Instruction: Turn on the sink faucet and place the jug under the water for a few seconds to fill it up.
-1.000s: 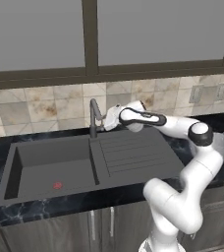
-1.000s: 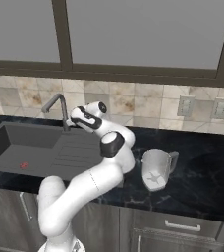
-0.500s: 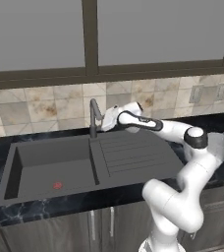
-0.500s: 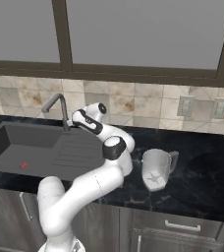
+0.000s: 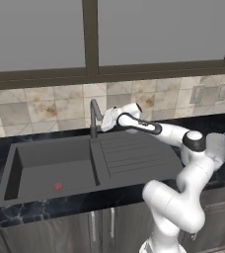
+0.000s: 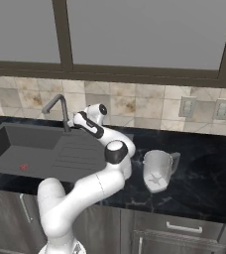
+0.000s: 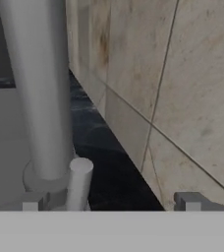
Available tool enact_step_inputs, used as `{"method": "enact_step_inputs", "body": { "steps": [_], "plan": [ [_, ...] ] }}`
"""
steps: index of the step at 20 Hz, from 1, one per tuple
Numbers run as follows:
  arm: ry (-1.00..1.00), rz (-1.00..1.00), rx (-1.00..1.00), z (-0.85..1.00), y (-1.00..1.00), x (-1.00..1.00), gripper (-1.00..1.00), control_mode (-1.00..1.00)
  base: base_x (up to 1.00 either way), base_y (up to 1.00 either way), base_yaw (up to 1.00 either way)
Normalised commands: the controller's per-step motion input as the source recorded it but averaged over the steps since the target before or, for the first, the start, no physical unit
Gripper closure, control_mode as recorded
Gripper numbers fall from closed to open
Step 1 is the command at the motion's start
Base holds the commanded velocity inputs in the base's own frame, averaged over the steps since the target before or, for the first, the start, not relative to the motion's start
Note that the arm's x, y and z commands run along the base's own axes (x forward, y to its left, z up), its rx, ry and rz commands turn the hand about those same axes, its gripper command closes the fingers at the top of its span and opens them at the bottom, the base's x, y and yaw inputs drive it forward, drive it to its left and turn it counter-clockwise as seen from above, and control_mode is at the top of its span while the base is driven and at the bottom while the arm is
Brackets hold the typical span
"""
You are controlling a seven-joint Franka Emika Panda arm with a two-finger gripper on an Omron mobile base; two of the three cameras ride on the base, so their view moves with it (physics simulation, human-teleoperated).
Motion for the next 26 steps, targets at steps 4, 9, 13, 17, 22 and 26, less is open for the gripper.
{"method": "enact_step_inputs", "body": {
  "steps": [4, 9, 13, 17, 22, 26],
  "plan": [
    [0.06, 0.0, 0.0, 0.0, 0.09, 0.26, -1.0, -1.0, 0.0, 0.0, 0.0],
    [0.06, -0.01, 0.0, -0.03, 0.22, 0.22, 1.0, -1.0, 0.0, 0.0, 0.0],
    [0.01, -0.04, 0.0, -0.02, 0.19, 0.04, 1.0, -1.0, 0.0, 0.0, 0.0],
    [0.0, -0.09, 0.0, 0.0, 0.07, 0.0, 1.0, -1.0, 0.0, 0.0, 0.0],
    [0.0, -0.19, 0.0, -0.05, 0.0, 0.0, 1.0, -1.0, 0.0, 0.0, 0.0],
    [0.0, -0.26, 0.0, -0.01, 0.0, 0.01, 1.0, -1.0, 0.0, 0.0, 0.0]
  ]
}}
